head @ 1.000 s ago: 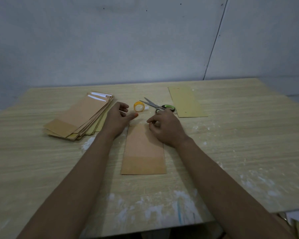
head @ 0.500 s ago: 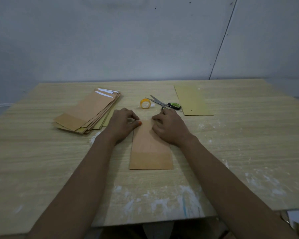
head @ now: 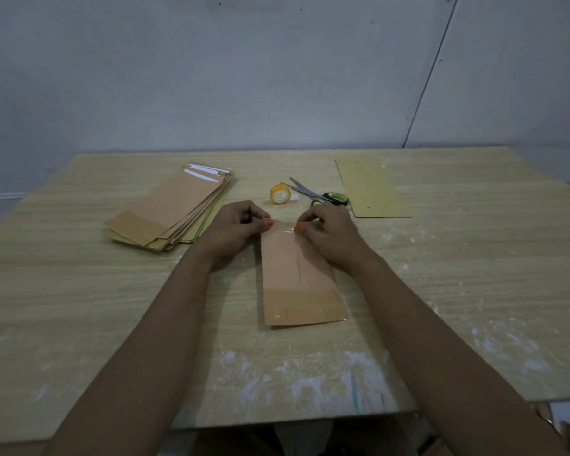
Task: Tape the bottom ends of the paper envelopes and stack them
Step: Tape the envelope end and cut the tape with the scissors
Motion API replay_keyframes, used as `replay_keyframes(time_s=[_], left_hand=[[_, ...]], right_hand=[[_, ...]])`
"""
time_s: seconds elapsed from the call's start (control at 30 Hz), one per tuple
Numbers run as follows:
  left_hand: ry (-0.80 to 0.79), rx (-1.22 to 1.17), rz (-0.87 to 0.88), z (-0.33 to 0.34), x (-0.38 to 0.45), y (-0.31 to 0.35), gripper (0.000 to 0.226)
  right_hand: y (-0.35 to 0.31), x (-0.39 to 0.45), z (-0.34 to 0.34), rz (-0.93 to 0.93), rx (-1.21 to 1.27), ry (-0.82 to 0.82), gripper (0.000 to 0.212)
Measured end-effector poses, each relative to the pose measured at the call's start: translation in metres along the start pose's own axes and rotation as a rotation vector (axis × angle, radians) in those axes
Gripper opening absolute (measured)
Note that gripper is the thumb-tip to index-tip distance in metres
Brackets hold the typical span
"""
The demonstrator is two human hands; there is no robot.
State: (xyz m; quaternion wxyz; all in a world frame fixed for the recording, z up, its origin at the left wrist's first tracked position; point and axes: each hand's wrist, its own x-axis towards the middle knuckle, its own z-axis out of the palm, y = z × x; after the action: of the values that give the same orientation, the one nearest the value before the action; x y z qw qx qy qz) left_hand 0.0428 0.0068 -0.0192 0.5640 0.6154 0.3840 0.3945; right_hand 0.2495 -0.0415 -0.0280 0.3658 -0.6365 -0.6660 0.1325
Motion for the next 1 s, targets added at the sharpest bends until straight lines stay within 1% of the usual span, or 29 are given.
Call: replay_keyframes(time_s=[0.1,0.17,0.23,0.33,0.5,0.6,0.67,0.73,0.83,1.0], left_hand=[[0.002,-0.016,0.005,-0.002,0.000,0.000,0.015],[0.077,-0.045,0.031,-0.007,0.000,0.002,0.016],[0.143,-0.072,0.054,-0.014,0.000,0.003,0.016],[0.145,-0.066,0.069,-0.015,0.000,0.001,0.015],[0.134,-0.026,0.090,-0.006,0.002,0.002,0.016],[0.094,-0.058,0.086,-0.005,0.000,0.001,0.016],[0.103,-0.068,0.095,-0.004,-0.001,0.001,0.017],[0.116,-0.074,0.104,-0.004,0.000,0.003,0.018],[0.126,-0.082,0.115,-0.003,0.000,0.003,0.018],[0.133,-0.088,0.126,-0.001,-0.001,0.004,0.018]], right_hand=[[0.002,0.001,0.002,-0.003,0.036,0.009,0.014],[0.001,0.001,0.001,0.017,0.114,0.025,0.019],[-0.002,0.000,0.000,0.062,0.253,0.034,0.019],[-0.007,-0.003,-0.001,0.131,0.462,0.066,0.021],[-0.012,-0.001,0.001,0.181,0.608,0.242,0.036],[-0.013,0.000,0.003,0.232,0.692,0.365,0.039],[-0.011,0.001,0.004,0.218,0.647,0.453,0.036],[-0.010,0.001,0.005,0.190,0.586,0.490,0.027],[-0.008,0.003,0.007,0.187,0.575,0.471,0.014],[-0.009,0.005,0.005,0.175,0.623,0.458,0.009]])
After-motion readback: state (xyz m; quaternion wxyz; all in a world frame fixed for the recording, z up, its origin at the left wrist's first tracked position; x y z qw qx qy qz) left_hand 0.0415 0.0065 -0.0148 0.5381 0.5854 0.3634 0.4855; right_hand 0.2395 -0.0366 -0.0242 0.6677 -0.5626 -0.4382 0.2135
